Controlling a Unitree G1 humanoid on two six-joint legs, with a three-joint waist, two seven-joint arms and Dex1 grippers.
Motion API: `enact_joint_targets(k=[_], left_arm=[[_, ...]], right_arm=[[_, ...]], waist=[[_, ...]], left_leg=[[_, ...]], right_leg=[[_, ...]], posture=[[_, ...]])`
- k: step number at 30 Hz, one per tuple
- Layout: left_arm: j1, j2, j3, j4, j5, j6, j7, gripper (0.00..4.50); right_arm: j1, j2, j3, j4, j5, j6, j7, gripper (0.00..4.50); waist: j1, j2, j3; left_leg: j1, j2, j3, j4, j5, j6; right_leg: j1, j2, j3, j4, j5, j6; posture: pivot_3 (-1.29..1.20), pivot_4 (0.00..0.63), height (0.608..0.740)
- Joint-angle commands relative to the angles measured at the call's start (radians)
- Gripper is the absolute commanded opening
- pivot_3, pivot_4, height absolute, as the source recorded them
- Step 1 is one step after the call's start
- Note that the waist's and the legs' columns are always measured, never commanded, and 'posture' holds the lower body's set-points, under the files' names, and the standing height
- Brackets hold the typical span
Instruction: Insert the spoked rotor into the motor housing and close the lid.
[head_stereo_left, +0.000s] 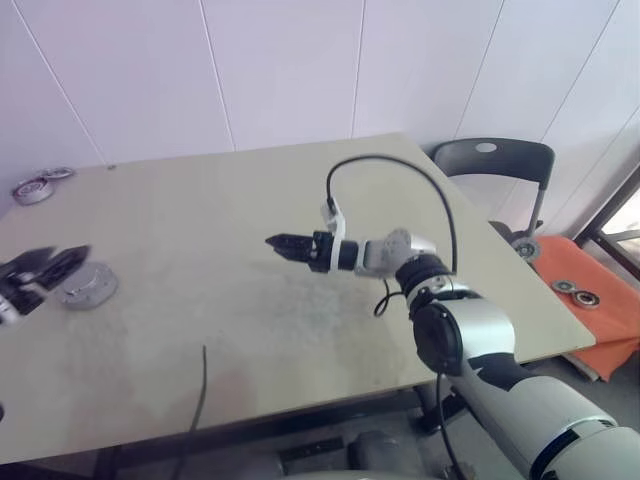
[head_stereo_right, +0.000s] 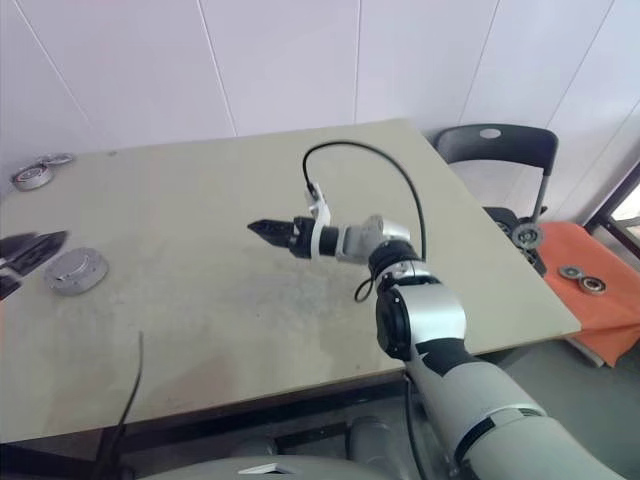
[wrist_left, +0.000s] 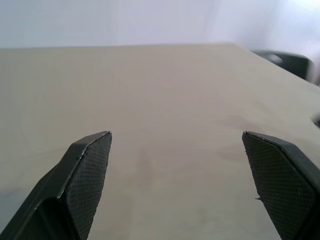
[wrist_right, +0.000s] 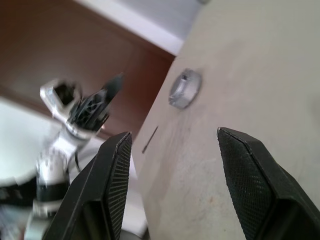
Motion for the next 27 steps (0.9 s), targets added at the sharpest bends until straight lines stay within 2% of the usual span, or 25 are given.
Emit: enact_joint_targets(k=[1, 5, 8, 12, 20, 27], left_arm=[[-0.034, 0.019, -0.101, -0.044, 0.043, -0.003, -0.051, 4.45], [-0.087, 0.012, -0.236, -0.053, 0.085, -0.029, -0.143, 4.45], [-0.109, 0.006, -0.363, -0.068, 0.167, -0.143, -0.251, 4.45], [-0.129, 0.000, -0.450, -0.061, 0.255, -0.304, -0.349, 4.45], [-0.190, -0.035, -0.405, -0.075, 0.227, -0.370, -0.382, 4.45], [-0.138, -0.049, -0.336, -0.069, 0.213, -0.370, -0.364, 4.45]], right_arm=[[-0.029, -0.020, 0.101, -0.061, -0.056, -0.039, 0.145, 2.87], [-0.011, -0.055, 0.250, -0.137, -0.150, -0.180, 0.306, 2.87], [0.033, -0.092, 0.337, -0.196, -0.235, -0.438, 0.358, 2.87], [0.088, -0.139, 0.372, -0.285, -0.276, -0.733, 0.416, 2.87], [0.128, -0.197, 0.384, -0.313, -0.286, -1.012, 0.512, 2.87], [0.106, -0.211, 0.368, -0.267, -0.282, -1.043, 0.529, 2.87]], waist=[[-0.012, 0.000, 0.000], [-0.026, -0.002, -0.001], [-0.022, -0.002, -0.001], [-0.019, -0.003, -0.002], [-0.019, -0.002, -0.001], [-0.017, -0.002, -0.001]], left_leg=[[0.000, 0.001, 0.000, 0.000, 0.000, 0.000], [-0.002, 0.001, 0.001, -0.001, 0.000, 0.000], [-0.002, 0.000, 0.001, -0.001, 0.000, 0.000], [-0.002, 0.000, 0.001, 0.000, 0.000, 0.000], [-0.002, 0.000, 0.000, 0.000, 0.000, 0.000], [-0.002, 0.000, 0.000, 0.001, 0.000, 0.000]], right_leg=[[0.000, 0.001, 0.000, 0.000, 0.000, -0.001], [-0.003, 0.000, 0.001, 0.000, 0.001, -0.001], [-0.003, 0.000, 0.001, 0.000, 0.001, -0.001], [-0.003, -0.001, 0.001, -0.001, 0.001, -0.001], [-0.002, 0.000, 0.001, 0.000, 0.001, -0.001], [-0.002, -0.001, 0.001, 0.000, 0.001, -0.001]], posture=[[0.00, 0.000, 0.740], [0.00, 0.000, 0.740], [0.00, 0.000, 0.740], [0.00, 0.000, 0.740], [0.00, 0.000, 0.740], [0.00, 0.000, 0.740]])
